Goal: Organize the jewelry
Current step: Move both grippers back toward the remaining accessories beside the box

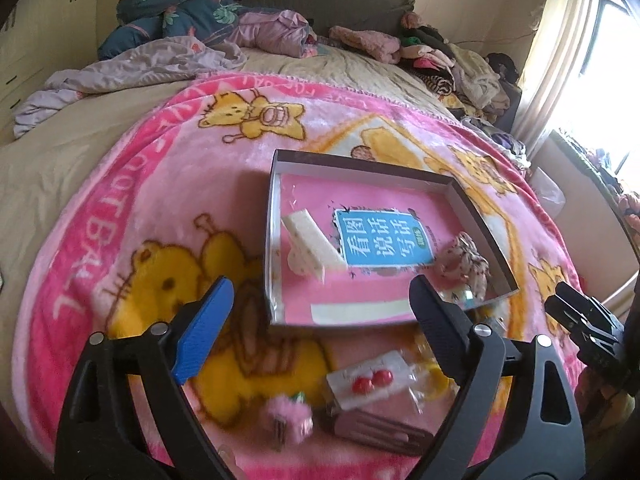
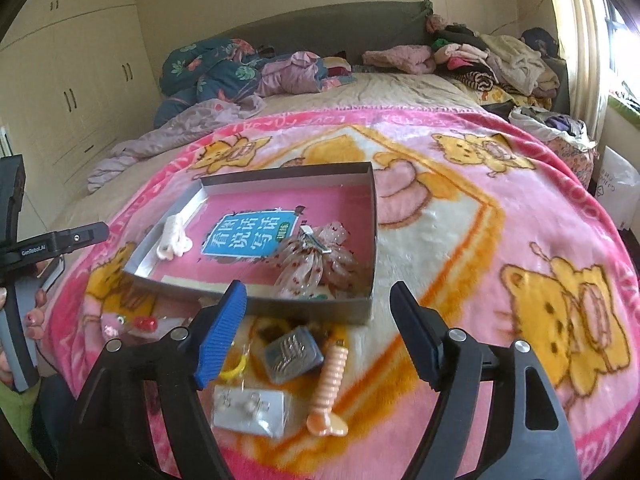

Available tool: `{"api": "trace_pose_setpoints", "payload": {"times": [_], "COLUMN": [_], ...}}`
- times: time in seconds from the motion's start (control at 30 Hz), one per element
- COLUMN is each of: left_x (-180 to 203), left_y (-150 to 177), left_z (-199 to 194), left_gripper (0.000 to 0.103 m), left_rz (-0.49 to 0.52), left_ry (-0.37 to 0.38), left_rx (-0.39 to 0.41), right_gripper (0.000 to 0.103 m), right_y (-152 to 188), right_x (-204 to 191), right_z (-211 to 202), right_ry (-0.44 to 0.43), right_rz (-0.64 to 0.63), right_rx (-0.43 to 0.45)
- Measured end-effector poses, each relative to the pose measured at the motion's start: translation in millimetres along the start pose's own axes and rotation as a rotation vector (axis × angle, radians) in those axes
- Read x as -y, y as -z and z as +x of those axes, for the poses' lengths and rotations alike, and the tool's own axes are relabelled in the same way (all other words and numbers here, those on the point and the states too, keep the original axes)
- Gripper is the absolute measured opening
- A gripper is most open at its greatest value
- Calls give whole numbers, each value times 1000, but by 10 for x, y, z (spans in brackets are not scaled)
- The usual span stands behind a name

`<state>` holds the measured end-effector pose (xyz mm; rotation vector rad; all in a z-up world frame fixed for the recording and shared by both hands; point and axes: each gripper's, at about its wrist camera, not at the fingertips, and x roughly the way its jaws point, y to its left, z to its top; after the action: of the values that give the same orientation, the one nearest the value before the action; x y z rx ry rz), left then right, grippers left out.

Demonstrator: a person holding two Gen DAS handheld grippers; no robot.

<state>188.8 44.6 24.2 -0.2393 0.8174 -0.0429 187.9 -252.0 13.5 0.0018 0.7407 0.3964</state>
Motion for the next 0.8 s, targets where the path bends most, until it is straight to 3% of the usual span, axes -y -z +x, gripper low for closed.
{"api": "trace_pose_setpoints", "payload": {"times": [0.8], "left_x": [224], "left_y": [690], "left_z": [-365], "left_gripper": [81], "left_rz": [94], "left_ry": [-8], "left_rx": [-12], "right_gripper": [72], "right_y": [507], "right_x": [-251], "right_z": [-400], "right_ry": [-6], "right_rz": [-69], "right_rx": [-29]}}
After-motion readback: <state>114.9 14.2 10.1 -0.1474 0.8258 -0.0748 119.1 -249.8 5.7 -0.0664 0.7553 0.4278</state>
